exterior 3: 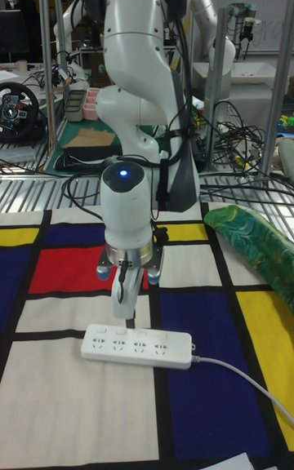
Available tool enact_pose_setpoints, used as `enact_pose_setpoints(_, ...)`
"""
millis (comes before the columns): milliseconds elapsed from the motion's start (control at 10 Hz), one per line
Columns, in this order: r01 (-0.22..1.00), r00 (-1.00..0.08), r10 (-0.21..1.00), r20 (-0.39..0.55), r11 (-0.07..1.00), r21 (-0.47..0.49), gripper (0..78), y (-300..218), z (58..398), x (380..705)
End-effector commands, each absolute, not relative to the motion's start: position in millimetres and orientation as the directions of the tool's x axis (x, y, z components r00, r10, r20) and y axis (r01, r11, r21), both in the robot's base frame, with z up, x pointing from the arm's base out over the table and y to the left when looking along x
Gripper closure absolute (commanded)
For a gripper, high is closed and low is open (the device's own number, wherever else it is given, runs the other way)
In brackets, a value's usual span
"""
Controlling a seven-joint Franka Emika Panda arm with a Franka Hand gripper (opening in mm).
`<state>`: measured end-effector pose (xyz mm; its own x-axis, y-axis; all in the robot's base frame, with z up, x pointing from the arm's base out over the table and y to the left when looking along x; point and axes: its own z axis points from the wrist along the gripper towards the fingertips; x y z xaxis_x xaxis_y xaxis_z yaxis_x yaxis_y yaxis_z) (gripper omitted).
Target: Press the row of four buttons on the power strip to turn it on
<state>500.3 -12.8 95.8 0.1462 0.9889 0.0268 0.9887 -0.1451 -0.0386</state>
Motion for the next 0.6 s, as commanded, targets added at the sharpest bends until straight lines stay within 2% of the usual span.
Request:
enact_pose_setpoints(100,0.994,0.103,0.995,0.017,-0.102,-0.033,0.2,-30.7,94.9,482.7)
enact_pose_setpoints(600,0.995,0.096,0.995,0.026,-0.095,-0.022,0.2,-37.8,93.4,482.0)
